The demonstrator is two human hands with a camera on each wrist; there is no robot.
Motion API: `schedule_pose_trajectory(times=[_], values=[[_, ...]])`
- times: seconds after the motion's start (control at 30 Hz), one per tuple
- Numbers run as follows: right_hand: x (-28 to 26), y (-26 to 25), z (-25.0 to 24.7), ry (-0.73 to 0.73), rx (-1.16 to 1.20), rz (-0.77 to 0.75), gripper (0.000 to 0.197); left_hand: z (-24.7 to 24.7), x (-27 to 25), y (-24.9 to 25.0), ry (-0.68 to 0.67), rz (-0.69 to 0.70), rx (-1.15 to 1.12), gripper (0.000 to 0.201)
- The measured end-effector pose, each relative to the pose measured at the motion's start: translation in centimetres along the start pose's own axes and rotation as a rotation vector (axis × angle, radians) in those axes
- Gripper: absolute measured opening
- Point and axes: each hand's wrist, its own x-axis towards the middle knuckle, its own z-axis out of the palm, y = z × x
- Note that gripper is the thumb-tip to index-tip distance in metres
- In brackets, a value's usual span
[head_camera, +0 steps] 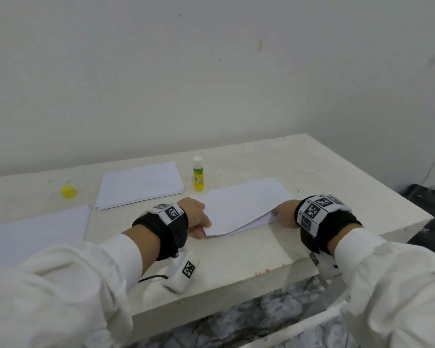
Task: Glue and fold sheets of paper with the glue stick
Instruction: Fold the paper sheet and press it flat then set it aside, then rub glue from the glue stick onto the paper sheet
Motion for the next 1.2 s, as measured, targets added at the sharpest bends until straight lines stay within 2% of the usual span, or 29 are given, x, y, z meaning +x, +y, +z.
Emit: schedule_pose_trajectory(times=[0.03, 0.1, 0.17, 0.2, 0.3, 0.37, 0.47, 0.57, 0.77, 0.83, 0.9, 1.03, 1.1, 1.2], values=[[0.6, -0.1, -0.3, 0.009, 0.086, 0.086, 0.04, -0.9, -0.4, -0.6, 0.022, -0.013, 0.023, 0.058], [3.1, -0.7, -1.2, 0.073, 0.104, -0.004, 0.037, -2.9, -0.7, -1.9, 0.076, -0.027, 0.06, 0.047], [1.4, -3.4, -3.3, 0.09, 0.141, -0.097, 0.021, -5.0, -1.2, -3.1, 0.134, -0.03, 0.111, 0.039], [-0.1, -5.2, -4.3, 0.087, 0.167, -0.116, 0.019, -6.0, -1.4, -3.8, 0.148, -0.038, 0.133, 0.037], [-1.1, -10.0, -6.0, 0.136, 0.421, -0.19, 0.007, -8.8, -1.9, -5.8, 0.164, -0.069, 0.173, 0.038], [-0.2, -12.5, -6.3, 0.107, 0.396, -0.193, 0.035, -10.3, -2.1, -6.8, 0.178, -0.088, 0.197, 0.038], [1.1, -15.2, -6.4, 0.104, 0.411, -0.226, 0.043, -12.0, -2.5, -8.0, 0.195, -0.113, 0.188, 0.032], [1.8, -16.2, -6.7, 0.075, 0.582, -0.178, 0.046, -13.2, -2.6, -8.8, 0.218, -0.127, 0.196, 0.025], [2.5, -17.1, -7.3, 0.139, 0.59, -0.104, 0.044, -14.5, -2.4, -8.6, 0.157, -0.126, 0.385, 0.029], [2.4, -17.2, -7.4, 0.153, 0.606, -0.114, 0.035, -14.7, -2.2, -8.4, 0.13, -0.123, 0.438, 0.031], [2.3, -17.2, -7.4, 0.172, 0.666, -0.153, 0.026, -14.9, -2.2, -8.4, 0.113, -0.117, 0.474, 0.032], [1.3, -17.2, -7.4, 0.199, 0.87, -0.286, 0.026, -14.9, -2.1, -8.6, 0.096, -0.108, 0.511, 0.035], [0.6, -17.4, -7.4, 0.189, 0.882, -0.348, 0.02, -15.1, -2.3, -8.7, 0.093, -0.11, 0.512, 0.039], [-0.6, -18.3, -7.6, 0.254, 0.869, -0.444, 0.017, -15.4, -2.5, -9.0, 0.077, -0.106, 0.593, 0.049]])
